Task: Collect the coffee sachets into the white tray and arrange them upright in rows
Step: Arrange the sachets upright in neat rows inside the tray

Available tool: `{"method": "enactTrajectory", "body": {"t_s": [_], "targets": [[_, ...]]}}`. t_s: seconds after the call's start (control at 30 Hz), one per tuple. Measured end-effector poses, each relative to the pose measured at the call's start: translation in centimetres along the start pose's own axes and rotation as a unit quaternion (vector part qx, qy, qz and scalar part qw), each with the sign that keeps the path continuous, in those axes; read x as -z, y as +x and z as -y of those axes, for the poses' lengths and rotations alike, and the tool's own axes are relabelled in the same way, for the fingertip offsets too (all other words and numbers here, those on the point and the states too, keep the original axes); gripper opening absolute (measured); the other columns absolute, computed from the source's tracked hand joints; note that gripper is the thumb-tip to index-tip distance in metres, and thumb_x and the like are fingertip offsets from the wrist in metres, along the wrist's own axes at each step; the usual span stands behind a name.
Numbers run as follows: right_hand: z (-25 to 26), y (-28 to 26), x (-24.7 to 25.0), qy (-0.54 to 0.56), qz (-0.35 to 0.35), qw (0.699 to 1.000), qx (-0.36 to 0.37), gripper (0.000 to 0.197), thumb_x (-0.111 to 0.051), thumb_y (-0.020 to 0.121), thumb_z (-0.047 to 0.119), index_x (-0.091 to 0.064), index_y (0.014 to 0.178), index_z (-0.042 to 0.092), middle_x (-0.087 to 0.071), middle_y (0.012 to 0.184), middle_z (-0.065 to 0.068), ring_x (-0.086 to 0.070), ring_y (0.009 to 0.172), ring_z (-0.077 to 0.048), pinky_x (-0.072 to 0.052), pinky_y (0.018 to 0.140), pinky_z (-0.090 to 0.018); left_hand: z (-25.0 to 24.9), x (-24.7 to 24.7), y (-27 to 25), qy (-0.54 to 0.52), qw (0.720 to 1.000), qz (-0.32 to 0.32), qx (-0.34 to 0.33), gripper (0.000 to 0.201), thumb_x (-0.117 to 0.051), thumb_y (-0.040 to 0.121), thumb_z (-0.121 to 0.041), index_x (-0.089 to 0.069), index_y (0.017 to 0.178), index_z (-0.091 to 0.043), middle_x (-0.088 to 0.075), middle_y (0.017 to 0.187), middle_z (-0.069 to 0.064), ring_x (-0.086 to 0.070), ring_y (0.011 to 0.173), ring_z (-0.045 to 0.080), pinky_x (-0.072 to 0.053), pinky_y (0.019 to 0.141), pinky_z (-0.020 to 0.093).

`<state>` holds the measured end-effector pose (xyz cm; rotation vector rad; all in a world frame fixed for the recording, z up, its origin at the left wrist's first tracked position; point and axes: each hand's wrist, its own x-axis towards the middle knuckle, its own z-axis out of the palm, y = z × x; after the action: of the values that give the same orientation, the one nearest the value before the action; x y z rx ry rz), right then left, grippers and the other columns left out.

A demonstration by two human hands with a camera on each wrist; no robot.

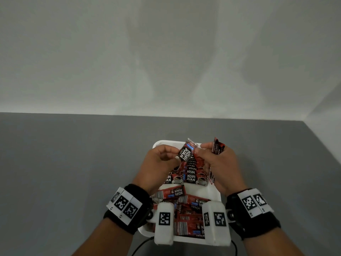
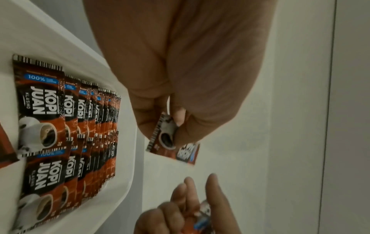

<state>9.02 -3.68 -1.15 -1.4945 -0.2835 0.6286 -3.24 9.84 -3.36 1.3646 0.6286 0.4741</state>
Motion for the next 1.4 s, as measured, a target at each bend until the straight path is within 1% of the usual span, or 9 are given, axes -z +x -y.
{"method": "enactTrajectory", "body": {"t_s": [0.1, 0.3, 0.53, 0.67, 0.77, 0.87, 0.97, 1.17, 1.4], "targets": [[0.0, -0.5, -0.7, 0.041, 0.027, 0.999, -0.009, 0.018, -0.076, 0.089, 0.015, -0.069, 0.099, 0.002, -0.056, 0.056, 0.000, -0.051, 0.048, -0.012, -0.043, 0.046, -0.023, 0.2, -0.8, -0.2, 0.020, 0.999, -0.025, -0.042, 0.024, -0.075, 0.080, 0.011, -0.068, 0.092, -0.008, -0.071, 0.083, 0.007, -0.067, 0.076, 0.020, -0.059, 0.077, 0.042], [-0.8, -0.1, -2.9, -0.016, 0.022, 1.000, -0.010, 0.013, -0.067, 0.091, 0.015, -0.063, 0.079, 0.014, -0.061, 0.071, -0.003, -0.060, 0.073, -0.021, -0.052, 0.070, -0.036, 0.7, -3.1, -1.6, 0.069, 0.991, 0.068, -0.090, 0.015, -0.073, 0.082, 0.009, -0.069, 0.085, -0.005, -0.072, 0.085, 0.005, -0.068, 0.082, 0.015, -0.058, 0.079, 0.032], [-0.3, -0.6, -3.0, 0.043, 0.075, 0.989, -0.120, 0.018, -0.054, 0.102, 0.018, -0.066, 0.096, 0.006, -0.063, 0.073, -0.009, -0.059, 0.053, -0.015, -0.038, 0.041, -0.021, 0.8, -3.3, -1.1, 0.129, 0.982, 0.092, -0.102, 0.015, -0.072, 0.078, -0.008, -0.057, 0.080, -0.009, -0.069, 0.079, 0.014, -0.069, 0.073, 0.038, -0.059, 0.072, 0.055], [0.1, -0.6, -2.8, 0.070, 0.118, 0.978, -0.156, 0.027, -0.056, 0.101, 0.028, -0.064, 0.101, 0.002, -0.062, 0.083, -0.014, -0.064, 0.066, -0.019, -0.045, 0.047, -0.025, 0.7, -3.2, -0.8, 0.165, 0.974, 0.108, -0.108, 0.022, -0.070, 0.073, -0.032, -0.052, 0.075, -0.019, -0.064, 0.072, 0.001, -0.062, 0.066, 0.021, -0.057, 0.069, 0.047], [0.0, -0.7, -2.2, 0.055, 0.171, 0.977, -0.114, 0.033, -0.063, 0.095, 0.039, -0.059, 0.104, 0.008, -0.066, 0.100, -0.008, -0.067, 0.094, -0.018, -0.054, 0.079, -0.032, 0.6, -3.0, -0.6, 0.104, 0.985, 0.103, -0.088, 0.027, -0.073, 0.078, -0.021, -0.048, 0.073, -0.011, -0.057, 0.069, 0.010, -0.053, 0.064, 0.023, -0.049, 0.063, 0.048], [0.7, -1.1, -0.2, -0.088, 0.228, 0.970, -0.004, 0.107, -0.091, 0.068, 0.043, -0.029, 0.154, 0.035, -0.059, 0.122, 0.035, -0.061, 0.112, 0.008, -0.053, 0.091, -0.023, 0.4, -2.5, -0.5, -0.062, 0.994, 0.090, -0.006, 0.036, -0.077, 0.080, -0.017, -0.046, 0.073, -0.001, -0.056, 0.071, 0.021, -0.052, 0.063, 0.031, -0.046, 0.061, 0.045], [1.5, -1.4, 0.8, -0.250, 0.316, 0.911, 0.087, 0.145, -0.101, 0.049, 0.038, -0.007, 0.160, 0.038, -0.053, 0.141, 0.027, -0.053, 0.130, 0.000, -0.051, 0.102, -0.025, -0.4, -2.2, -1.0, -0.167, 0.977, 0.118, 0.052, 0.036, -0.079, 0.077, -0.019, -0.050, 0.079, 0.001, -0.058, 0.081, 0.019, -0.058, 0.067, 0.027, -0.052, 0.061, 0.035], [1.3, -1.3, -0.3, -0.327, 0.293, 0.883, 0.166, 0.136, -0.097, 0.056, 0.025, -0.009, 0.160, 0.036, -0.045, 0.143, 0.018, -0.050, 0.130, 0.001, -0.050, 0.104, -0.027, -0.9, -2.9, -1.7, -0.234, 0.957, 0.154, 0.080, 0.054, -0.069, 0.092, -0.019, -0.046, 0.124, 0.017, -0.060, 0.113, 0.032, -0.066, 0.094, 0.034, -0.058, 0.082, 0.038], [0.8, -1.3, -0.3, -0.353, 0.296, 0.869, 0.182, 0.141, -0.098, 0.049, 0.039, -0.007, 0.158, 0.041, -0.034, 0.152, 0.017, -0.039, 0.141, -0.003, -0.044, 0.112, -0.036, -1.1, -3.0, -1.9, -0.234, 0.958, 0.141, 0.092, 0.043, -0.068, 0.095, -0.015, -0.051, 0.128, 0.007, -0.064, 0.115, 0.030, -0.068, 0.101, 0.036, -0.058, 0.087, 0.043]]}}
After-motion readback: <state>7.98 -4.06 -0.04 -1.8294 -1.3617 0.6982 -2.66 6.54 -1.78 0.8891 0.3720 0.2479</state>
